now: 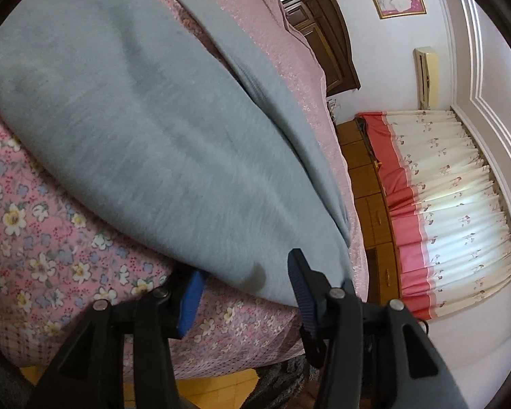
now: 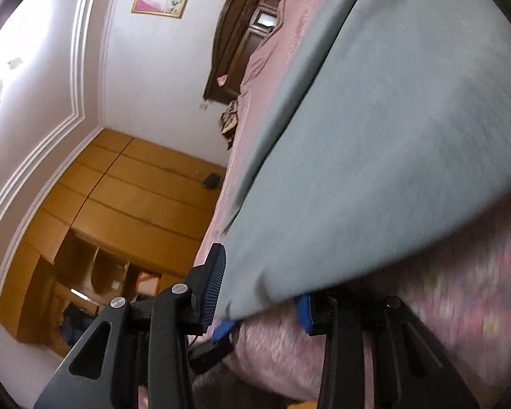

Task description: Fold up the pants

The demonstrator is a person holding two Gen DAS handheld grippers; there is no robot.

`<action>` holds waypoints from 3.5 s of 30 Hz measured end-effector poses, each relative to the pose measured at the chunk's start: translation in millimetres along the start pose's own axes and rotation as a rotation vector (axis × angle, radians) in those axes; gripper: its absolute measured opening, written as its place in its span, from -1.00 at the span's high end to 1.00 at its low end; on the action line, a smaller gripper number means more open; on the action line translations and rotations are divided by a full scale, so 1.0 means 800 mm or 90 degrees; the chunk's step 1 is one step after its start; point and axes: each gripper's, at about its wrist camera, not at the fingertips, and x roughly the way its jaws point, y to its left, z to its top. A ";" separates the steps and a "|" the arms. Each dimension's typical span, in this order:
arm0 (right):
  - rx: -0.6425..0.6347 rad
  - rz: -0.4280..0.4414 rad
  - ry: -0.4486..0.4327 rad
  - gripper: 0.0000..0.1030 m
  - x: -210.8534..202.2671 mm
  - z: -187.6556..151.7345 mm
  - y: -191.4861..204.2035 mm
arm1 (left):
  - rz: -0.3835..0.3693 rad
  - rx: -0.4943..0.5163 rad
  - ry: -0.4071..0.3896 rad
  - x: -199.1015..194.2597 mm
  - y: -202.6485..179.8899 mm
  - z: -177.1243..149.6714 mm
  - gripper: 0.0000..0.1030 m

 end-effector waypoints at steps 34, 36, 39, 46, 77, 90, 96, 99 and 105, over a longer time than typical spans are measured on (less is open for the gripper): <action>-0.847 -0.368 0.579 0.10 0.155 0.325 0.153 | 0.354 0.859 0.224 0.145 -0.263 0.242 0.00; -0.820 -0.350 0.640 0.10 0.206 0.345 0.126 | 0.328 0.923 0.316 0.191 -0.263 0.225 0.00; -0.806 -0.353 0.732 0.13 0.256 0.346 0.093 | 0.282 0.972 0.406 0.247 -0.253 0.220 0.00; -0.704 -0.383 0.885 0.13 0.302 0.346 0.028 | 0.273 0.908 0.480 0.298 -0.208 0.269 -0.03; -1.588 -0.687 0.239 0.91 -0.019 -0.220 0.063 | 0.455 1.015 0.099 0.006 -0.164 -0.062 0.94; -1.589 -0.682 0.238 0.92 -0.042 -0.271 0.046 | 0.489 1.075 0.089 0.025 -0.130 -0.114 0.95; -1.618 -0.675 0.269 0.92 -0.048 -0.292 0.009 | 0.513 1.110 0.124 0.042 -0.111 -0.122 0.95; -1.607 -0.681 0.273 0.92 -0.049 -0.300 0.000 | 0.516 1.114 0.130 0.046 -0.107 -0.123 0.95; -1.480 -0.713 0.196 0.92 -0.066 -0.277 0.057 | 0.368 0.959 0.175 0.007 -0.124 -0.104 0.81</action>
